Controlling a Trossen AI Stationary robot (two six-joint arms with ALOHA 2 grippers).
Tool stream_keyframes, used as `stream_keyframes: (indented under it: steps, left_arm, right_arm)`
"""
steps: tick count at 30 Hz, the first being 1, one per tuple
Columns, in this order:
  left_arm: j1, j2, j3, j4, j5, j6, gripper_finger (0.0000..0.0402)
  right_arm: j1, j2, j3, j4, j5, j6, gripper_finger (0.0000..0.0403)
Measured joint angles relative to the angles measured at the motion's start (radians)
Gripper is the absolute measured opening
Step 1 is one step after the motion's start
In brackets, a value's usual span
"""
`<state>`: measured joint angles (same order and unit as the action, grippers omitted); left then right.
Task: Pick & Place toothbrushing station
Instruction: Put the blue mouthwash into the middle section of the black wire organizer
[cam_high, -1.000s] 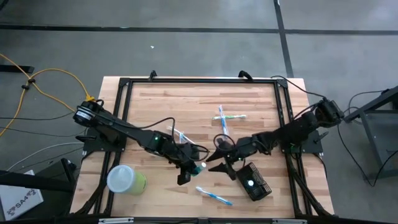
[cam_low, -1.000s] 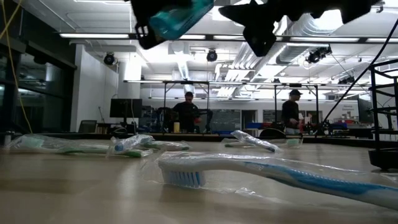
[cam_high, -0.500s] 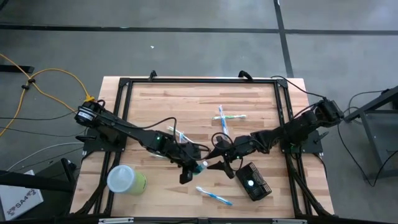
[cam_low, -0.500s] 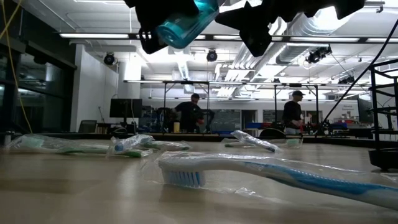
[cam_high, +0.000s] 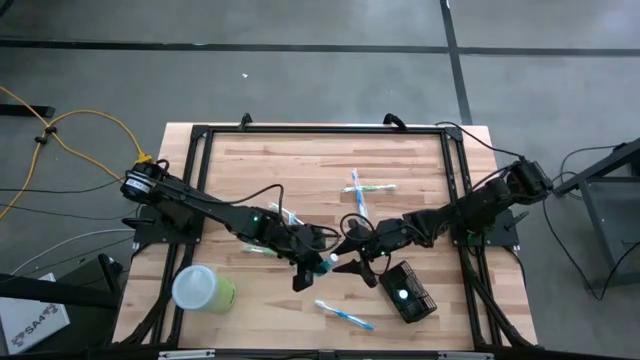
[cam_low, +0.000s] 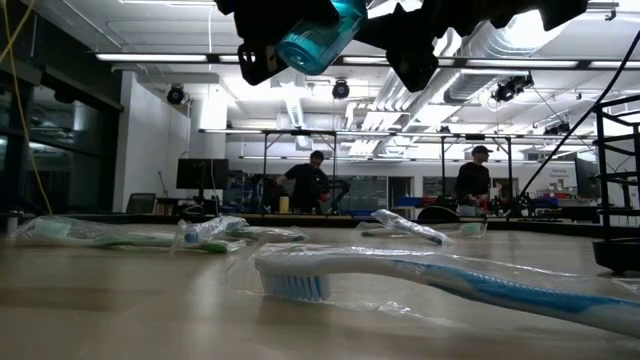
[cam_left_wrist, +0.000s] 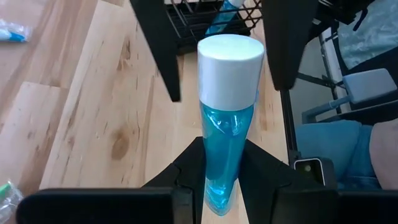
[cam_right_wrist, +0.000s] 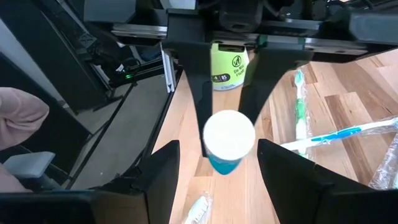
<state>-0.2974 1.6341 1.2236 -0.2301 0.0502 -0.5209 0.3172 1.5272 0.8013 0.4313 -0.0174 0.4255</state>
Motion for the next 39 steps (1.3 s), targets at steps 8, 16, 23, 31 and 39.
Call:
stream_keyframes:
  steps: [8,16,23,31,39]
  left_arm:
    - [0.017,0.0,0.0,0.041,0.0,0.044,0.0069]
    - [0.018,0.0,0.0,0.051,0.001,0.054,0.0069]
    - [0.018,0.0,0.0,0.039,0.002,0.054,0.0069]
    - [0.018,0.0,0.0,0.036,0.002,0.053,0.0069]
    - [0.018,0.0,0.0,0.036,0.004,0.053,0.0069]
  right_arm:
    - [-0.011,0.0,0.0,0.0,-0.006,-0.002,0.0207]
    - [-0.019,0.0,0.0,0.007,-0.012,-0.003,0.0207]
    - [-0.018,0.0,0.0,0.007,-0.018,-0.003,0.0189]
    - [-0.019,0.001,0.0,0.012,-0.038,-0.001,0.0156]
    - [-0.019,0.001,0.0,0.02,-0.037,-0.002,0.013]
